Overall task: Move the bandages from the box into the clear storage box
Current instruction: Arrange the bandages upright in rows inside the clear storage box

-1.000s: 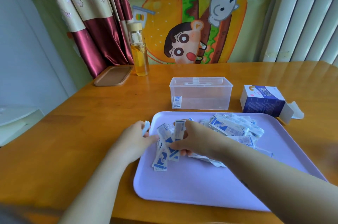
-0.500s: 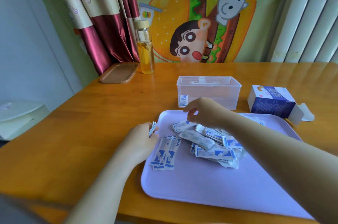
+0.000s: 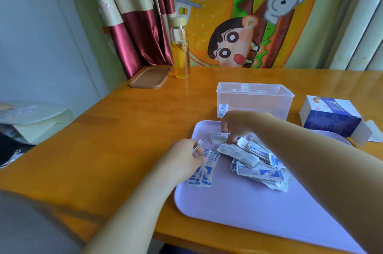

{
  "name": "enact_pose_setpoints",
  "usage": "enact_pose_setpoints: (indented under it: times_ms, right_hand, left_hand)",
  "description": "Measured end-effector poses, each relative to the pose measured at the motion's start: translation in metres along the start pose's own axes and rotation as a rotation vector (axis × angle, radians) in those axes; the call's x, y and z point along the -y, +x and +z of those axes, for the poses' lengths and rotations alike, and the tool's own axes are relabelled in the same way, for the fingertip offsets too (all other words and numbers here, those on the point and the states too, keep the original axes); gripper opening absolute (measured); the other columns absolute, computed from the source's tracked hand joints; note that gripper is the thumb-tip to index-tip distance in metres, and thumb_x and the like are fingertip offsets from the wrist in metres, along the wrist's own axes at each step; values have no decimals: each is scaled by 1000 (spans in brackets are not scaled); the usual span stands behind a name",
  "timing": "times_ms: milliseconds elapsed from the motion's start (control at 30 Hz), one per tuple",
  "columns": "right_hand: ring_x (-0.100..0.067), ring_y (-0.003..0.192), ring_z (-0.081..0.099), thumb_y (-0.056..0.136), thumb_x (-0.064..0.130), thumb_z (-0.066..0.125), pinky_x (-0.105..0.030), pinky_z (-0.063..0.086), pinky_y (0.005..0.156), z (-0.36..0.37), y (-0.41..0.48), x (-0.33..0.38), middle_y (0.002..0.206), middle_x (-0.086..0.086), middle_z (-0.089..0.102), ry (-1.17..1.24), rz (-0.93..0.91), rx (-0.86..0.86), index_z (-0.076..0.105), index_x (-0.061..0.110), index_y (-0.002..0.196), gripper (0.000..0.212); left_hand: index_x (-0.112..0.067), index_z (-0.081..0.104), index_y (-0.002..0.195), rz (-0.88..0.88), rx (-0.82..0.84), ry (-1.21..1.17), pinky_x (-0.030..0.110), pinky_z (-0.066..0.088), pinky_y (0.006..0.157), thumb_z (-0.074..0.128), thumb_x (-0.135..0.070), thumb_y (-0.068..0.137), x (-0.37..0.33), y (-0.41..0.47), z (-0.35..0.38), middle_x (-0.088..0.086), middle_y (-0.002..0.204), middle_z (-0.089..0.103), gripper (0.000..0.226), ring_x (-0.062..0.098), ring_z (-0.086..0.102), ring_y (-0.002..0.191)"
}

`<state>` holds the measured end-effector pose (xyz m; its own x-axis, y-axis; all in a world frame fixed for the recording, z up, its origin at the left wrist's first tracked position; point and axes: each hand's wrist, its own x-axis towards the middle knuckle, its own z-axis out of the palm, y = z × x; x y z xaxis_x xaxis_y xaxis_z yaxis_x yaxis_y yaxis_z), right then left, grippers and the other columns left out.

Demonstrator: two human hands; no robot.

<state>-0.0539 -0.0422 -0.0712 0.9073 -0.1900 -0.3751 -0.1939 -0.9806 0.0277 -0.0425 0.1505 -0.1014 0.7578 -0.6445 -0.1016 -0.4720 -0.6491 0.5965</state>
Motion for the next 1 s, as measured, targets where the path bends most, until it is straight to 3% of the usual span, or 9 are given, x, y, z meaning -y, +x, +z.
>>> enact_pose_setpoints:
  times_ms: [100,267,333,433,500,600,733,867,1000]
  right_hand:
    - [-21,59,54,81,22,68,-12,31,30,-3,2,1,89,-9,56,4,81,60,58,-1,123,48]
    - [-27,87,65,82,32,68,-25,41,57,-1,8,-1,106,-9,60,36,84,68,60,4,120,48]
    - [-27,90,59,85,32,65,-28,40,66,-2,6,-4,95,-9,58,40,56,-47,65,4,106,36]
    - [-22,80,48,81,33,69,-25,31,54,-12,-6,-5,75,-2,47,227,41,-266,59,11,76,24]
    - [-20,83,51,75,37,75,-26,37,63,-17,-19,3,89,0,54,452,37,-275,64,17,102,35]
    - [-16,91,52,73,46,73,-27,39,73,-4,-34,24,107,4,57,477,23,-154,57,32,120,52]
    - [-16,105,56,75,49,70,-28,42,88,20,-41,39,123,3,59,502,-13,-74,41,25,137,73]
    - [-17,97,55,78,44,70,-28,43,85,9,-54,20,118,-1,62,354,1,-257,58,18,122,53]
    - [-23,106,57,79,44,69,-31,45,85,13,-65,15,115,-5,62,70,28,-108,63,9,115,50]
  left_hand:
    - [-13,60,91,-2,46,69,34,50,69,67,-25,81,-4,-3,8,2,87,63,17,23,61,77]
    - [-17,57,89,10,61,108,30,50,69,70,-23,79,-4,-2,12,-11,77,53,18,19,62,82]
    - [-17,57,89,19,49,84,29,49,67,69,-21,80,-1,0,11,-10,76,54,15,18,60,76]
    - [-17,61,88,35,-71,-98,18,40,54,66,-20,84,4,1,-2,-7,72,57,7,7,52,60]
    - [-16,64,89,37,-197,-238,13,32,45,64,-20,86,6,3,-15,-6,68,56,5,2,46,52]
    - [-20,65,94,-25,-337,-409,22,36,49,61,-23,89,9,5,-26,-5,70,58,7,9,48,55]
    - [-21,64,96,-25,-295,-355,20,36,50,60,-23,90,9,4,-19,-9,69,56,7,7,49,57]
    - [-20,62,98,15,-229,-283,9,33,44,60,-23,90,9,3,-6,-4,71,55,8,6,48,58]
    - [-24,60,97,32,-230,-283,19,35,52,59,-26,90,3,5,-3,1,77,58,6,9,49,60]
